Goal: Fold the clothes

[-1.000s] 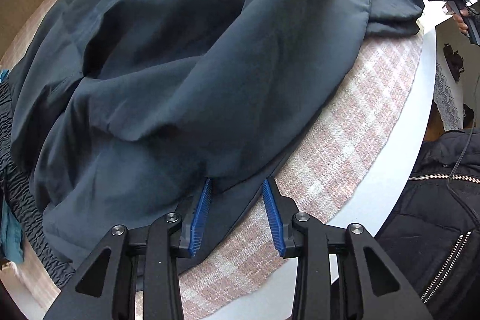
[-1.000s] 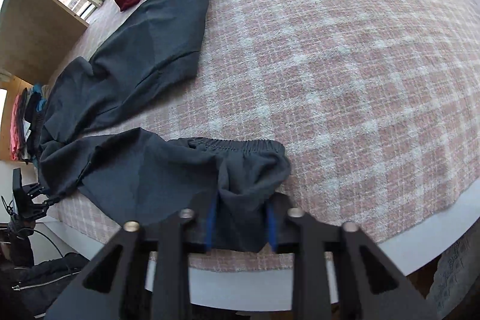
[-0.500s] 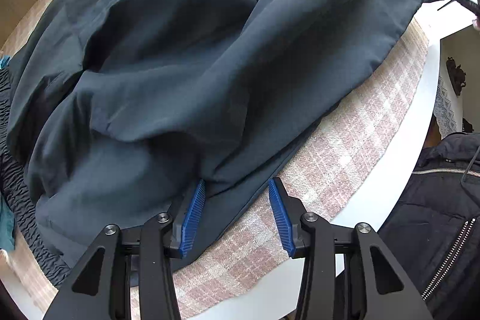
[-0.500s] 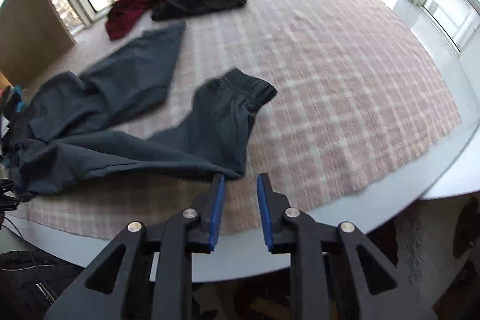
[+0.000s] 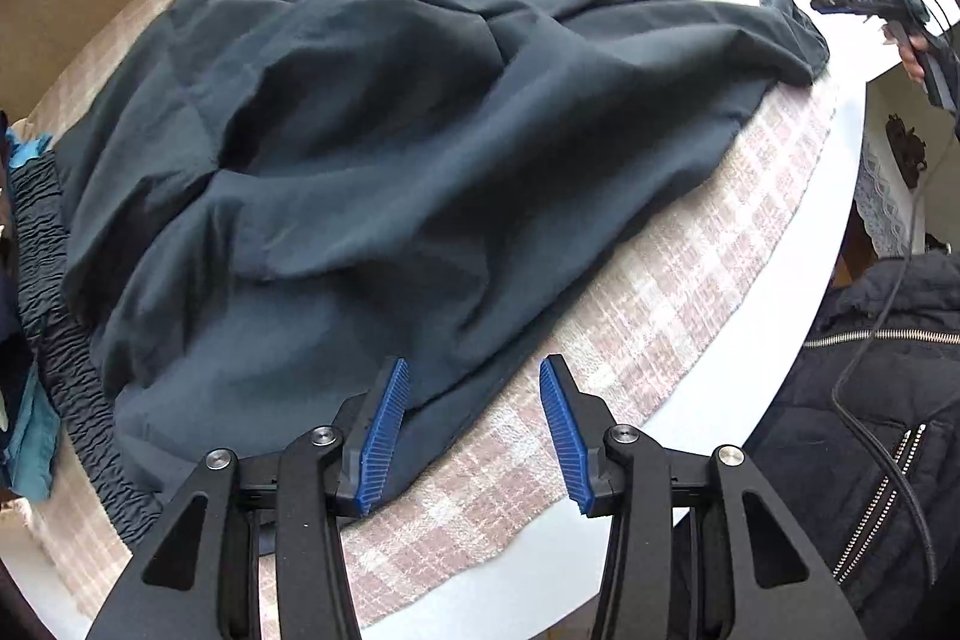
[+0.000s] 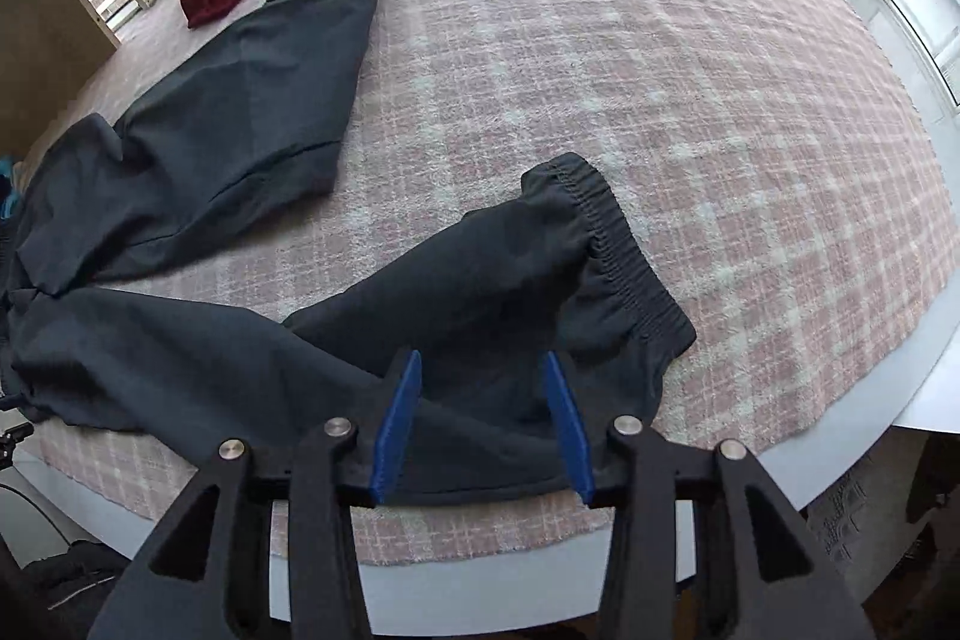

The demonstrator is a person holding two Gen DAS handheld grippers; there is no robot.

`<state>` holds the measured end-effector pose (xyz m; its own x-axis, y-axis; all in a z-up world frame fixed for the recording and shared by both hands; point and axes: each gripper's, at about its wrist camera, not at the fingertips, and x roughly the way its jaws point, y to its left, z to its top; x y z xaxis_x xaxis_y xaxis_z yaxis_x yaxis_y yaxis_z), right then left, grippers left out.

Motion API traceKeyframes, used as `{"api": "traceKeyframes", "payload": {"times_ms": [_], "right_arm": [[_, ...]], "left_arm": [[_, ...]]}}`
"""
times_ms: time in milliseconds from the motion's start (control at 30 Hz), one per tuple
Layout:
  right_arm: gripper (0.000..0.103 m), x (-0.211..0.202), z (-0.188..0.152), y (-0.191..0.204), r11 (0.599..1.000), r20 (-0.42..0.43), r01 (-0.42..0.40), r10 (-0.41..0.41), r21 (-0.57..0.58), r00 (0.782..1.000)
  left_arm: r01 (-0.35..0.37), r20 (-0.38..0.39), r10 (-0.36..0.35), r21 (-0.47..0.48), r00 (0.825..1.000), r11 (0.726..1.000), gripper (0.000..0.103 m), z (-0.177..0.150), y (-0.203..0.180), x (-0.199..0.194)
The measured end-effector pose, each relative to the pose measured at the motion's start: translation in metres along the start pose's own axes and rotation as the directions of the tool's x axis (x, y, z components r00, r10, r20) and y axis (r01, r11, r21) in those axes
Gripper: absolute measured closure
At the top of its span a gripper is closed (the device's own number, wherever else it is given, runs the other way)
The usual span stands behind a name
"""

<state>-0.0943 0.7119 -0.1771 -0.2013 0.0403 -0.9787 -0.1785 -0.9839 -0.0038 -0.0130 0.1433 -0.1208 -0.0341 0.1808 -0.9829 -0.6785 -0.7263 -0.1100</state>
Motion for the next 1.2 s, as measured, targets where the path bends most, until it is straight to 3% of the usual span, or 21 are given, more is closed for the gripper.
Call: {"api": "traceKeyframes", "payload": {"times_ms": [133,267,400,533,600,767,900,933,967,1067,1200], "right_arm": [[0.061,0.017,-0.004,-0.038,0.992,-0.030,0.013,-0.009,0.124,0.999],[0.061,0.016,-0.011,-0.065,0.973,-0.016,-0.031,0.036,0.229,0.999],[0.061,0.010,-0.005,-0.061,0.973,0.009,-0.056,0.056,0.224,0.998],[0.061,0.004,0.002,-0.055,0.976,0.036,-0.071,0.065,0.204,0.997],[0.060,0.006,0.013,-0.051,0.988,0.039,-0.027,0.021,0.154,0.999],[0.049,0.036,0.046,-0.055,0.995,0.015,0.098,-0.098,0.018,0.995],[0.050,0.050,0.050,-0.050,0.998,-0.012,0.070,-0.070,-0.006,0.997],[0.066,0.050,0.048,-0.046,0.998,-0.019,0.054,-0.054,-0.020,0.998],[0.073,0.048,0.046,-0.042,0.998,-0.021,0.048,-0.049,-0.031,0.999],[0.085,0.036,0.038,-0.033,0.998,-0.019,0.035,-0.036,-0.059,0.999],[0.086,-0.014,0.026,-0.072,0.991,0.082,0.078,-0.087,0.109,0.993]], "left_arm": [[-0.057,-0.056,0.060,0.044,0.997,0.997,0.059,-0.008,0.002,0.016],[-0.008,-0.039,0.009,0.011,0.999,1.000,0.064,-0.005,0.014,0.011],[-0.026,-0.073,0.028,0.024,0.997,0.999,0.092,-0.001,0.022,0.005],[-0.005,-0.096,0.007,0.022,0.995,1.000,0.095,-0.006,0.024,-0.010],[0.005,-0.106,-0.001,0.034,0.994,0.999,0.099,-0.013,0.022,-0.021],[-0.019,-0.166,0.019,0.002,0.986,1.000,0.099,-0.036,0.037,-0.033],[-0.035,-0.149,0.032,-0.015,0.988,0.999,0.099,-0.036,0.044,-0.045],[-0.028,-0.125,0.027,-0.004,0.992,1.000,0.099,-0.033,0.041,-0.049],[-0.018,-0.100,0.019,0.010,0.995,1.000,0.095,-0.029,0.037,-0.054],[-0.006,-0.046,0.010,0.077,0.999,0.997,0.069,-0.015,0.021,-0.058],[0.004,-0.035,0.002,0.173,0.999,0.985,0.068,0.005,-0.003,-0.049]]}}
